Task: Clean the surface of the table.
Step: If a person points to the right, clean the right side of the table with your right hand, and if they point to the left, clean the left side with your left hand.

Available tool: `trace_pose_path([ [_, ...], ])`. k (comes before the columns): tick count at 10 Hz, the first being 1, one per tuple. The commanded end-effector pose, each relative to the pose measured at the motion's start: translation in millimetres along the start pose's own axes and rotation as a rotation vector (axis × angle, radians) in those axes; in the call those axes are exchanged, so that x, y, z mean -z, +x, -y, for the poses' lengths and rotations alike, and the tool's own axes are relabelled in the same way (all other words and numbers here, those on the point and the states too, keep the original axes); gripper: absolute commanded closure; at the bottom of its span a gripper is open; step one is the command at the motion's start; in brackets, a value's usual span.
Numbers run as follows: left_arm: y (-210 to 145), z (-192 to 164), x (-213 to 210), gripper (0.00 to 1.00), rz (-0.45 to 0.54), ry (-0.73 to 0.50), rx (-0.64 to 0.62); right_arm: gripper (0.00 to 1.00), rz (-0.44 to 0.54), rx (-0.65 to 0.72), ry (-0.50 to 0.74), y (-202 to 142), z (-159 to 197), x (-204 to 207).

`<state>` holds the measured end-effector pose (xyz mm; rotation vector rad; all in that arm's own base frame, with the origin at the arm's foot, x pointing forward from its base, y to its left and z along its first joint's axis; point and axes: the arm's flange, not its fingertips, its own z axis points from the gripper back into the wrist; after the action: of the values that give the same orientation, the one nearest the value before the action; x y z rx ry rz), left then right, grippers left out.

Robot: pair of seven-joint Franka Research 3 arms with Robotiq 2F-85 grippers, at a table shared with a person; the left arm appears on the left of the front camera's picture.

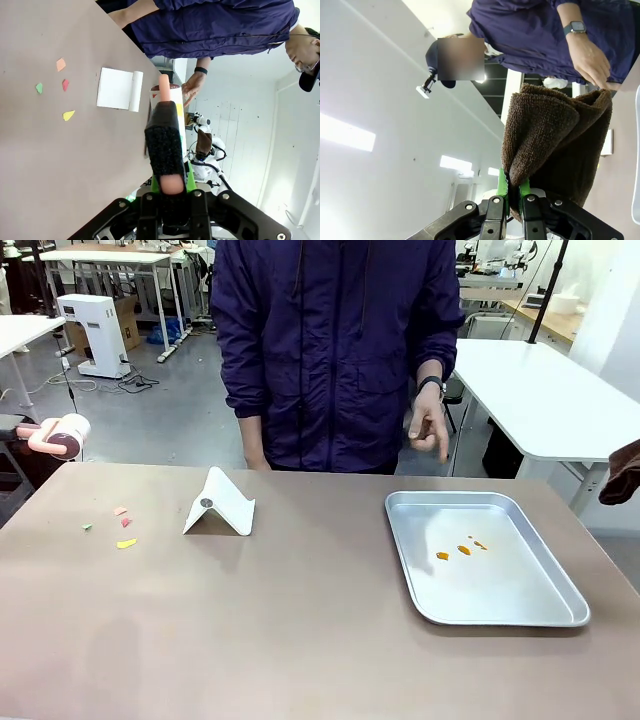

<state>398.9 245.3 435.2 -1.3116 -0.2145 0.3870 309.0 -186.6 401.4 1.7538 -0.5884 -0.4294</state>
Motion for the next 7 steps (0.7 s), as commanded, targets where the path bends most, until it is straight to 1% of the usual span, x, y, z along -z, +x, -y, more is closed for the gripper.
trace_pose_path([
  [1,-4,2,-1,1.0,-0.01,-0.005,0.016,1.0,-0.006,0.001,0.01,-2,-6,0],
  [4,-4,2,-1,1.0,-0.01,-0.005,0.016,1.0,-0.006,0.001,0.01,-2,-6,0],
  [5,-4,2,-1,1.0,-0.01,-0.005,0.016,0.9,0.0,0.0,0.0,0,0,0],
  [7,-4,2,-1,1.0,-0.01,-0.005,0.016,0.9,-0.157,-0.032,-0.121,7,-2,31],
])
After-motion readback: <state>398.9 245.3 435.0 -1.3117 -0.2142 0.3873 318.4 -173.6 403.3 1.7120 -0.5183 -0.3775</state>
